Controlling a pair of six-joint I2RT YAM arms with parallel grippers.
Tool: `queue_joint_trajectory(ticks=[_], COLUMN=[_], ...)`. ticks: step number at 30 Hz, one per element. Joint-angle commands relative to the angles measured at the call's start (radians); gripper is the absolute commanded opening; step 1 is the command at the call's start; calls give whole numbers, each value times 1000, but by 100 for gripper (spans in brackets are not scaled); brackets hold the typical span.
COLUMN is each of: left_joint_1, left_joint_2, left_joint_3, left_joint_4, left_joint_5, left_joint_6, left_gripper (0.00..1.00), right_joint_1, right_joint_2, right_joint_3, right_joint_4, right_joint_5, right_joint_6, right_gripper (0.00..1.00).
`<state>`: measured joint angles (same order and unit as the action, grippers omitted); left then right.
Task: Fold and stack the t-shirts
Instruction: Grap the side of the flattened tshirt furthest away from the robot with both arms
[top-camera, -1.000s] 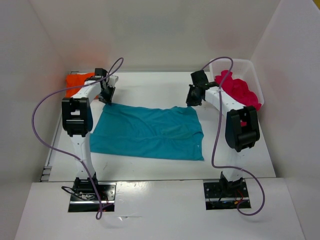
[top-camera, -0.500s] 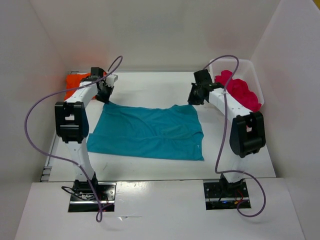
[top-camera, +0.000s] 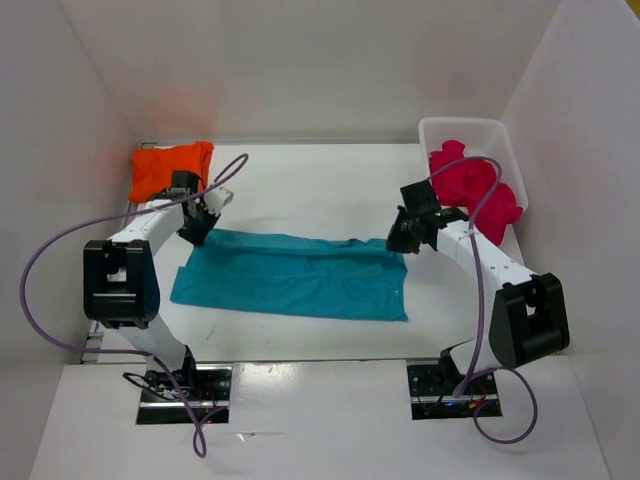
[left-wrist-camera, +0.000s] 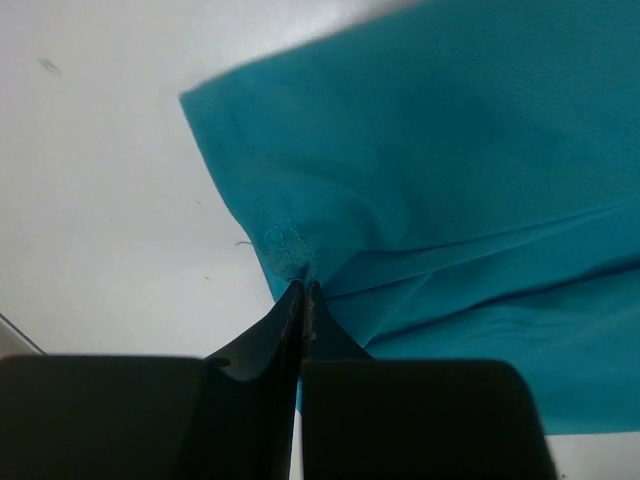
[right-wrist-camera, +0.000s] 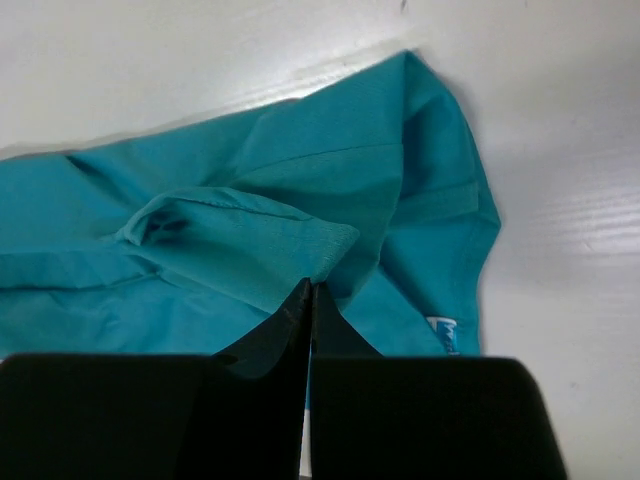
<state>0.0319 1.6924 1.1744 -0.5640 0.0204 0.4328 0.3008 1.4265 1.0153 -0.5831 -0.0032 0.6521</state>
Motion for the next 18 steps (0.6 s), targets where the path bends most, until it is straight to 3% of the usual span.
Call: queue_joint_trajectory(ticks=[1,3,12,14,18], left_joint_1=[10,10,10,10,10], left_joint_2=[-40,-28,49,11,-43], left_joint_3=[-33,-33,263,251,99], left_joint_4=[13,41,102,113,113], left_joint_5=[-49,-50,-22,12,23], left_joint_6=[35,35,-75,-63,9], left_gripper=[0,0,0,0,0], right_joint_1=[12,12,12,12,12], right_joint_2=[-63,-41,180,180,89], right_joint_3=[-38,-47,301,301,139], right_joint_4=[5,19,-12,-21,0], right_joint_5=[-1,-1,88,88,45], right_joint_6=[52,52,-34,-34,9], right_gripper=[0,0,0,0,0])
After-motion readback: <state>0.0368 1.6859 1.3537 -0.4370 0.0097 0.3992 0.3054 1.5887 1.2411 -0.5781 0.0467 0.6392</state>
